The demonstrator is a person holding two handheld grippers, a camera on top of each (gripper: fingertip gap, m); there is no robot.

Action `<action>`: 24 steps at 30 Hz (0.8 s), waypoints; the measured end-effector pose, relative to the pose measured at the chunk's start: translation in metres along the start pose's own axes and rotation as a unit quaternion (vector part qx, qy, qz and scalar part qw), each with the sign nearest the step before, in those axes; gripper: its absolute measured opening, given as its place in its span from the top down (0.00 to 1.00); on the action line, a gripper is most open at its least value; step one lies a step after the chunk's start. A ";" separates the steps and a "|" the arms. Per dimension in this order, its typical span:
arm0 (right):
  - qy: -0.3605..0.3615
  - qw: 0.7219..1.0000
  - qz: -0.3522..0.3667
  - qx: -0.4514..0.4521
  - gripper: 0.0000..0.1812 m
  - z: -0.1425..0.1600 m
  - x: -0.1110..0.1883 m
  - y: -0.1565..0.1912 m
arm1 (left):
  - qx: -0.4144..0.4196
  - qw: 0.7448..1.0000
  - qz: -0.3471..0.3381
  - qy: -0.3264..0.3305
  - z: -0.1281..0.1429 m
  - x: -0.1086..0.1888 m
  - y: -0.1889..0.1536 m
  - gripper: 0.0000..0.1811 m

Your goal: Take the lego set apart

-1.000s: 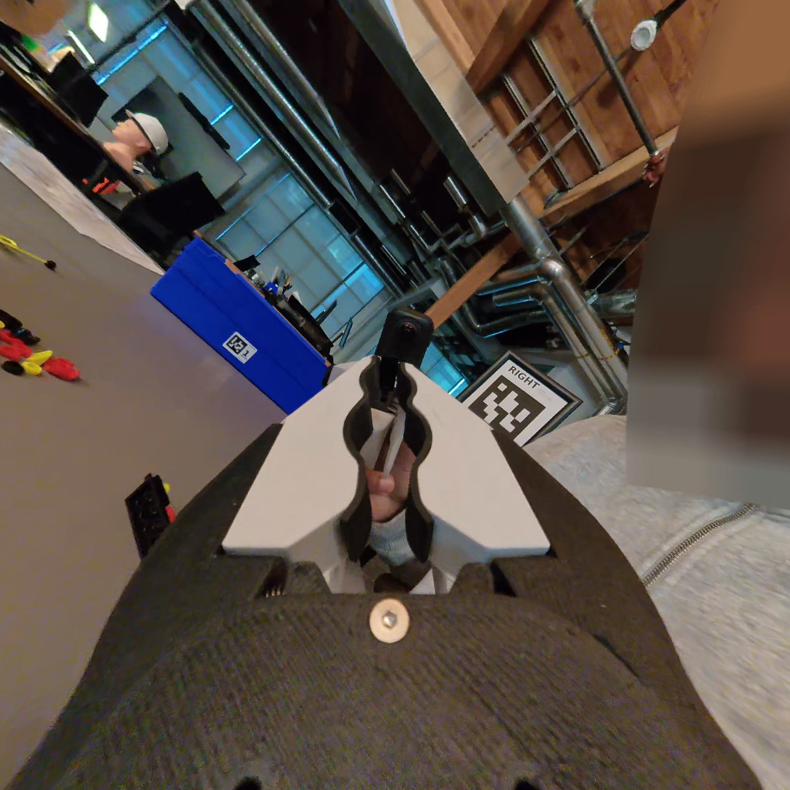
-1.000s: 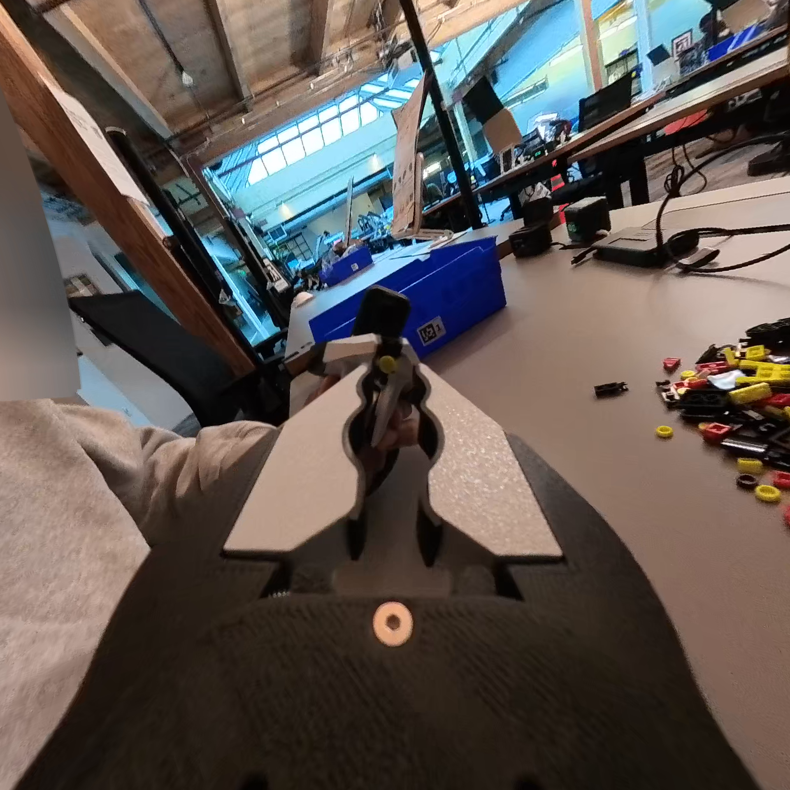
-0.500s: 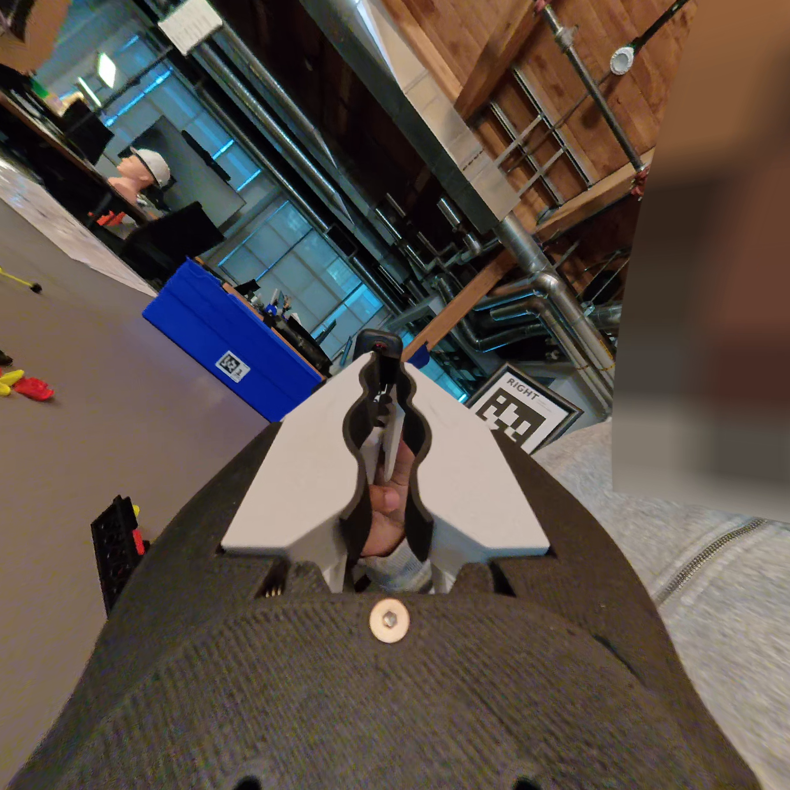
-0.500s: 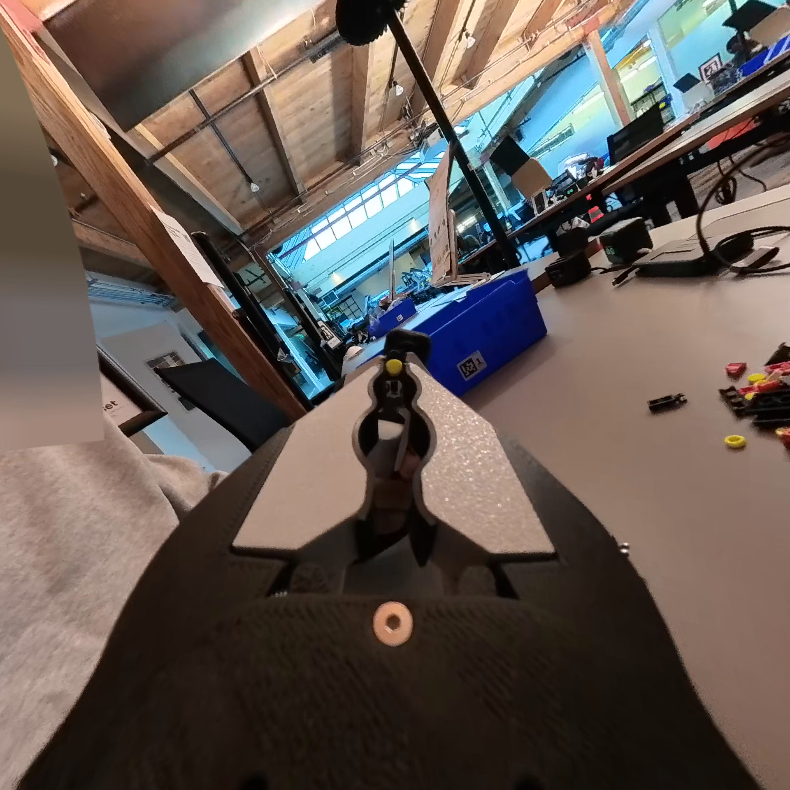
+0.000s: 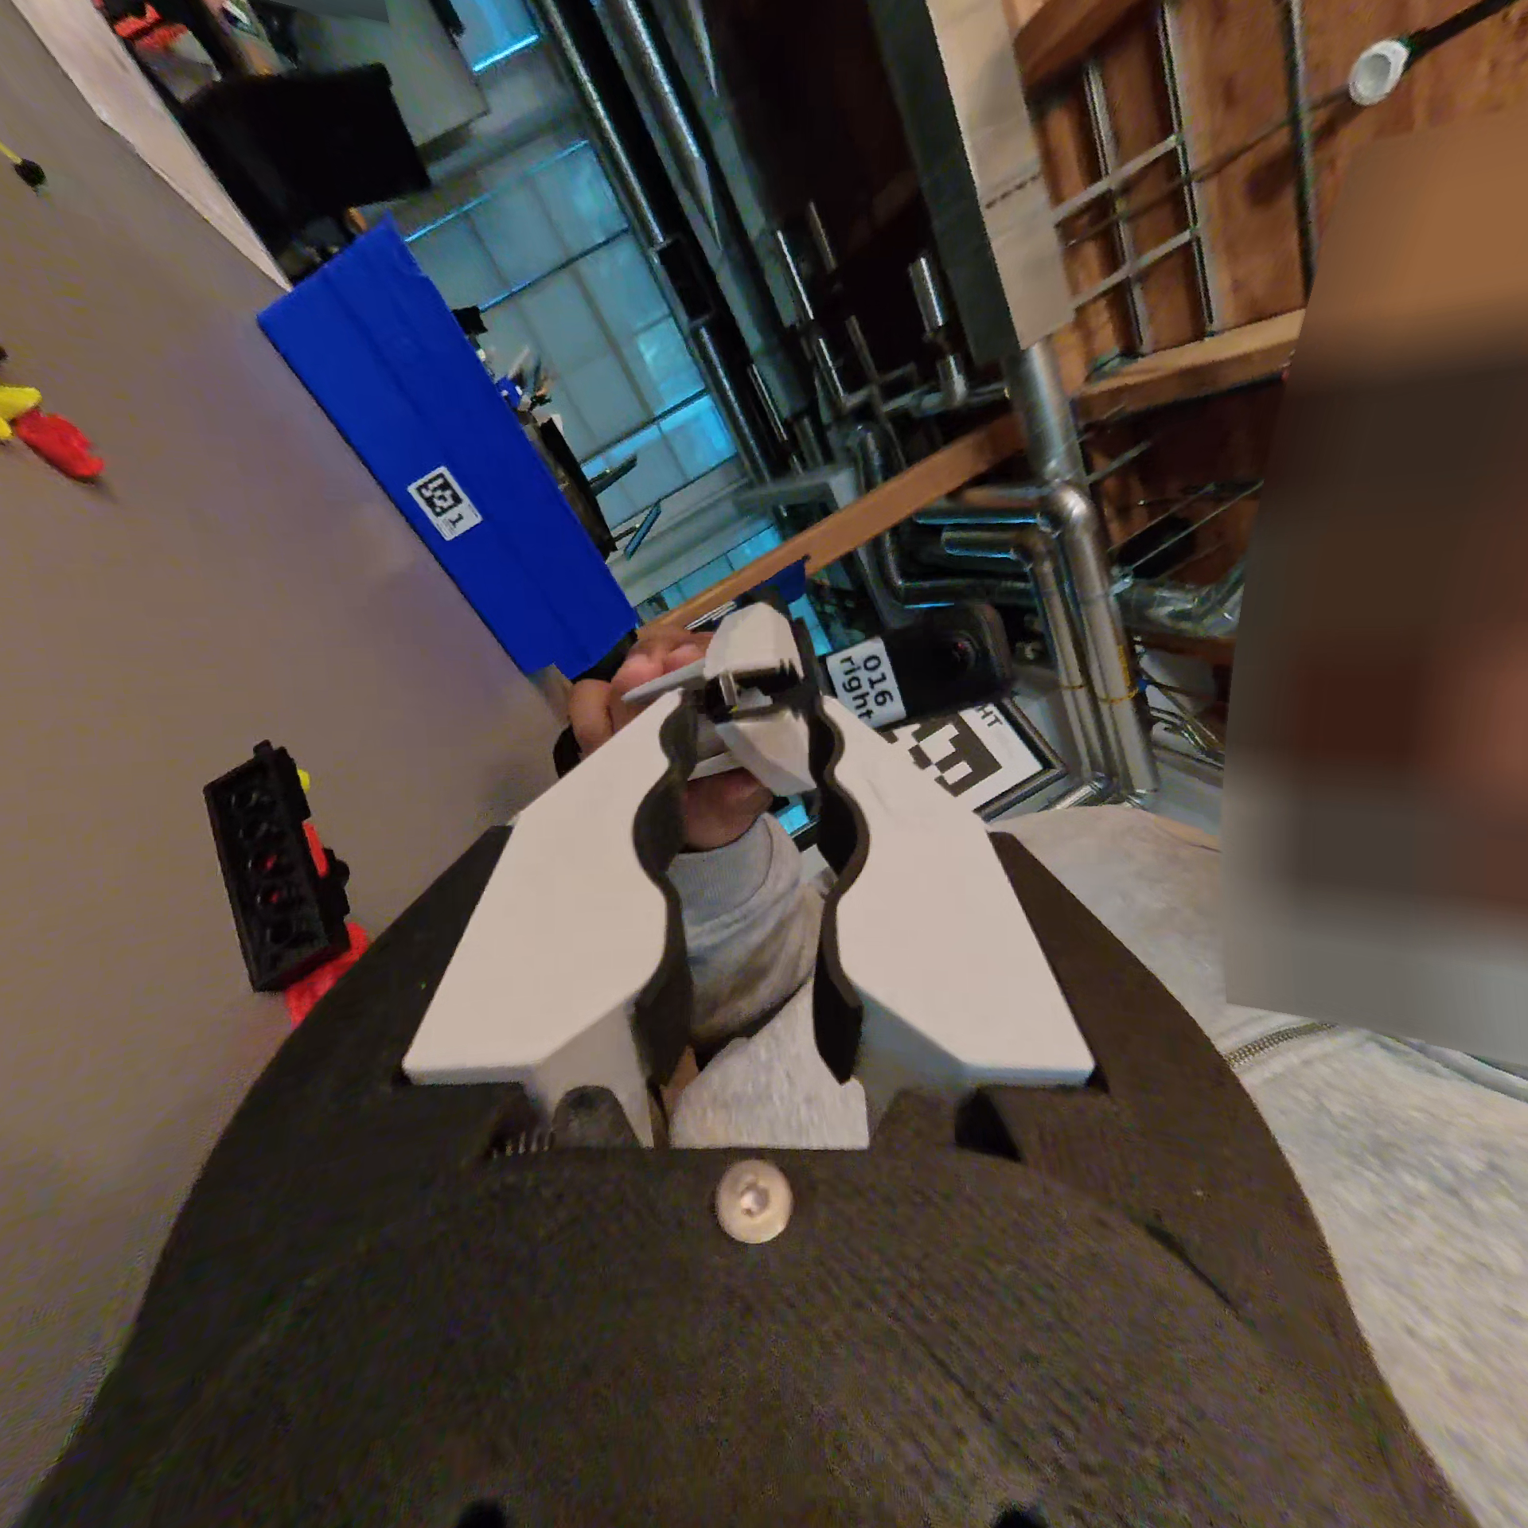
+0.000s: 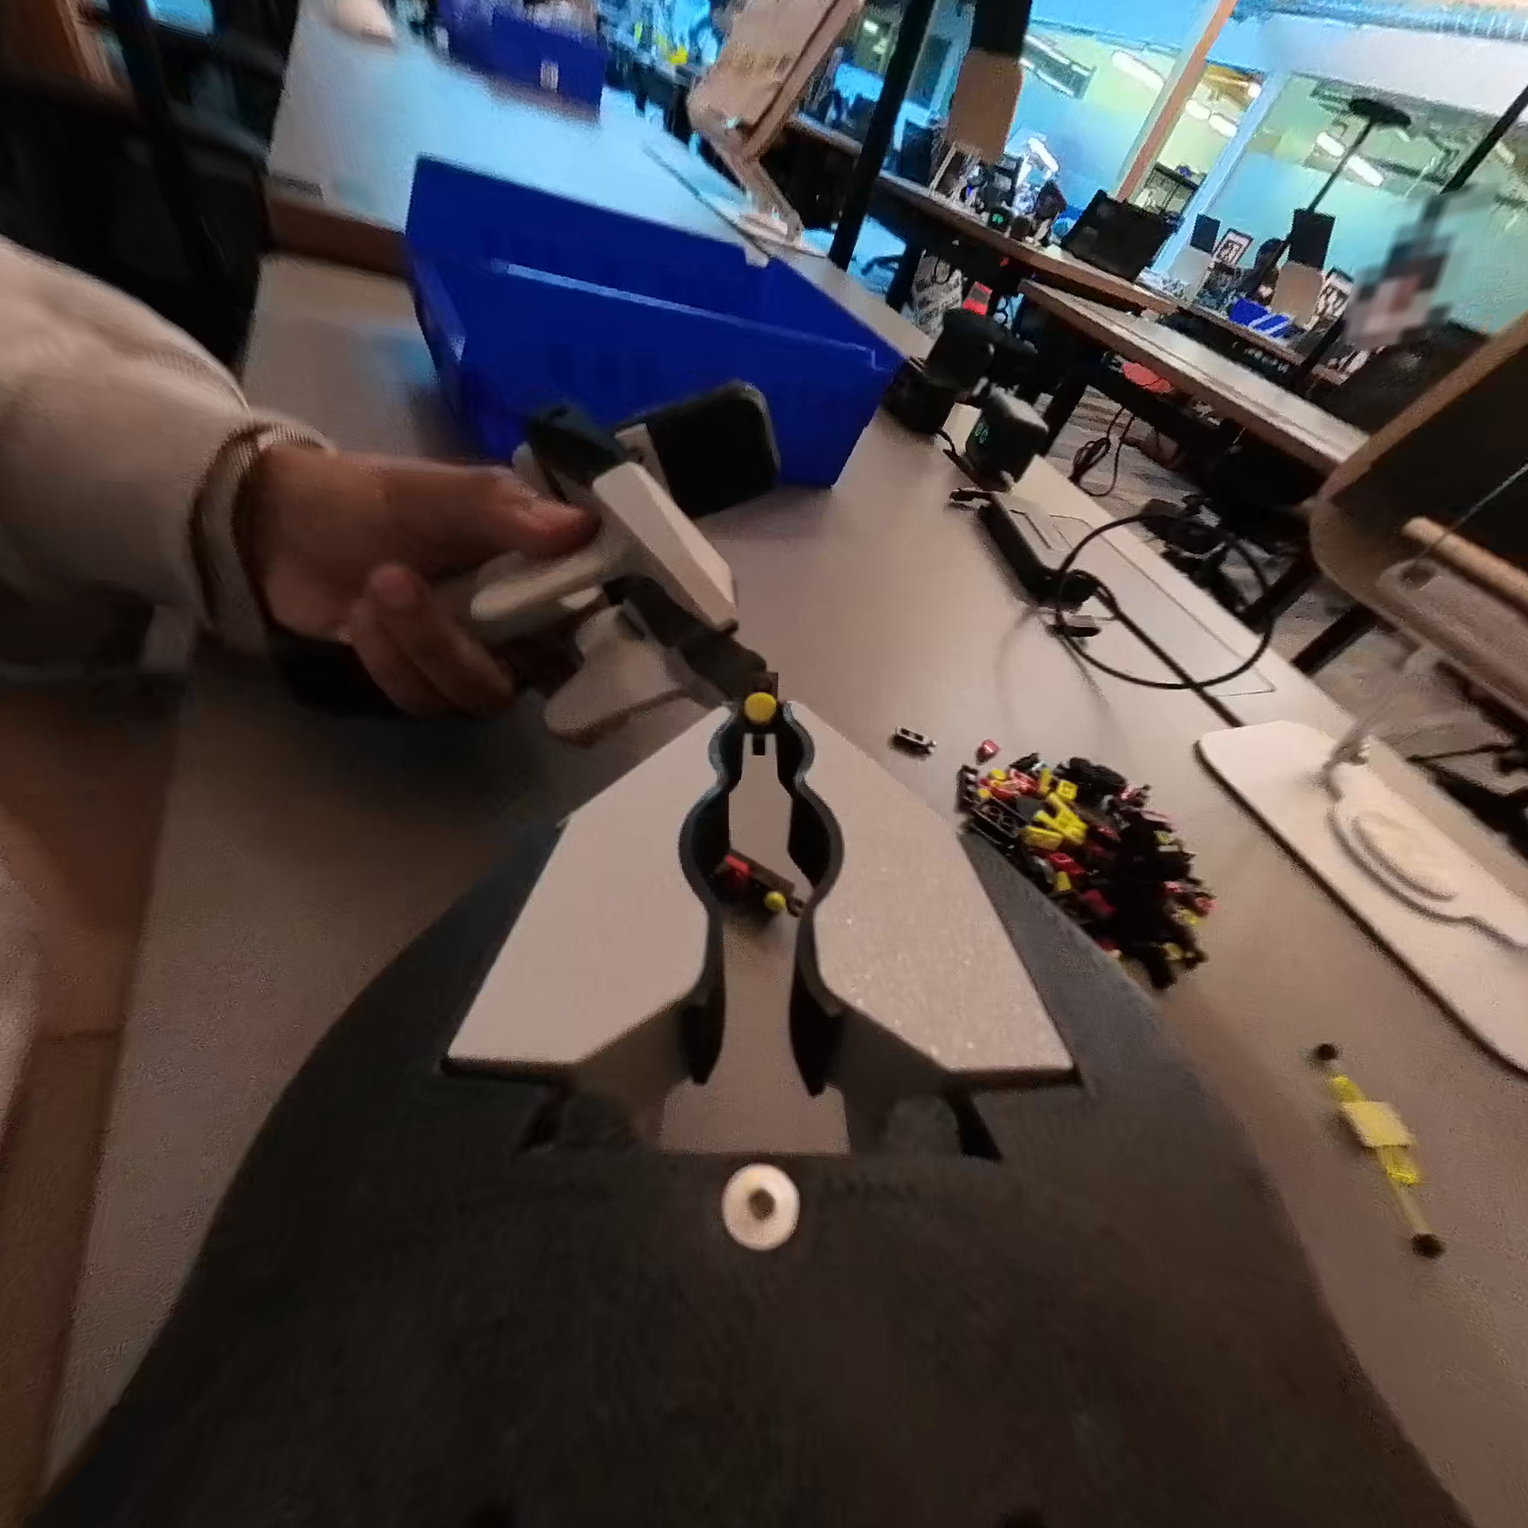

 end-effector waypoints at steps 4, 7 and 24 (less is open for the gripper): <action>0.011 0.999 -0.008 0.049 0.97 0.002 -0.001 0.007 | -0.011 0.999 -0.024 0.022 0.003 0.003 0.007 0.97; 0.005 0.999 -0.012 0.052 0.97 0.001 0.000 0.008 | -0.015 0.999 -0.023 0.034 0.004 0.003 0.006 0.97; -0.003 0.988 0.001 0.156 0.97 -0.001 0.002 0.014 | 0.050 0.998 -0.004 0.046 0.007 0.005 0.005 0.98</action>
Point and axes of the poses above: each gripper's, where its closed fingertips meet, x back along the fingers, z out of its underside, y = z × x across the jaws, the point moved 1 cm from there along x, back along the fingers, and after that the axes turned 7 degrees about -y, right-handed, at the moved point
